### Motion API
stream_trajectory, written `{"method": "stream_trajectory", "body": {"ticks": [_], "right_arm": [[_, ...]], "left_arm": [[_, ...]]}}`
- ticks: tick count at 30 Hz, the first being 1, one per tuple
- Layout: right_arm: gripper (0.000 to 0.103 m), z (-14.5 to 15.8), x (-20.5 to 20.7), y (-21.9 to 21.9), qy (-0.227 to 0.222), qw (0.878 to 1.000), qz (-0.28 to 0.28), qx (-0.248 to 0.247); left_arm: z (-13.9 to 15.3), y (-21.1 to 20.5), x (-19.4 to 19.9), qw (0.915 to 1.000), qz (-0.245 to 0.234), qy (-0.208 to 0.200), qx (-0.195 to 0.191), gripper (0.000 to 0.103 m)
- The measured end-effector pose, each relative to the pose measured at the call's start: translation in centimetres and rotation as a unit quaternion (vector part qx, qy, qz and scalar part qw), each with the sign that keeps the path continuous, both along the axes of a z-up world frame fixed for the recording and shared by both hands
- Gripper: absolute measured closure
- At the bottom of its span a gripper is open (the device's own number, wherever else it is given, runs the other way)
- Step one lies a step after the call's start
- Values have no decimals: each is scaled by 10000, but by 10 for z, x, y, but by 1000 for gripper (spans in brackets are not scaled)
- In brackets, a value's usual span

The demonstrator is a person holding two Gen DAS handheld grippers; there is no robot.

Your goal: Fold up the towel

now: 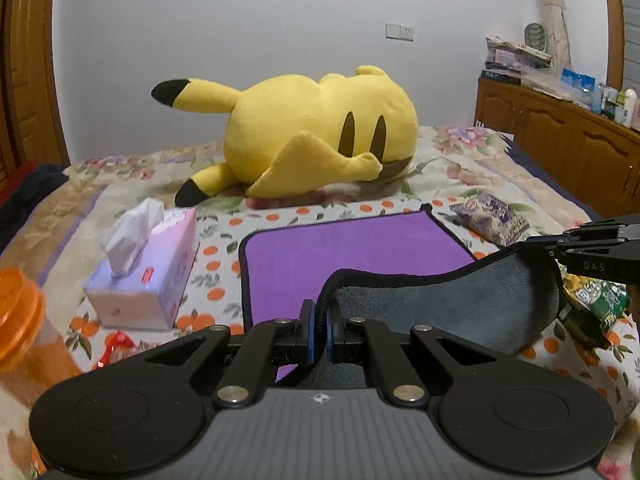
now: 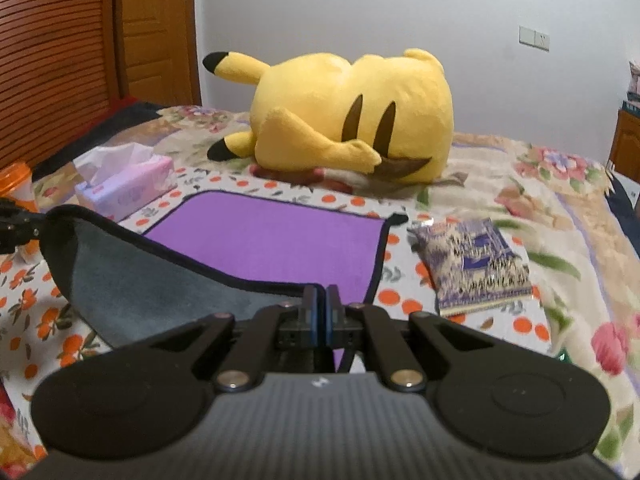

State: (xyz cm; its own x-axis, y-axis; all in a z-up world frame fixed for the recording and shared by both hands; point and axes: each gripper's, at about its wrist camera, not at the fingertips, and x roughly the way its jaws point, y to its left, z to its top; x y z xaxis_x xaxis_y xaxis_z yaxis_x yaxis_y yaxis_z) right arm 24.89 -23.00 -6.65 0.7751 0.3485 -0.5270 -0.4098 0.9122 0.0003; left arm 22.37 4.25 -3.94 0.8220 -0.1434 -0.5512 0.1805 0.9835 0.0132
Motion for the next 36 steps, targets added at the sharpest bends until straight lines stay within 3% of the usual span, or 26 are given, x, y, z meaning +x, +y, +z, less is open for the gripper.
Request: {"method": "stream_trajectory", "body": {"ticks": [10, 21, 36], "right_arm": [[99, 15, 22, 11, -344, 9993, 76, -117], [99, 31, 55, 30, -585, 9963, 183, -594], [99, 33, 104, 40, -775, 9944, -141, -708]], "left_arm": [[12, -2, 29, 9997, -95, -192, 94, 97], [20, 0, 62, 9994, -114, -279, 142, 97], [31, -1, 117, 9985, 47, -455, 299, 97]]}}
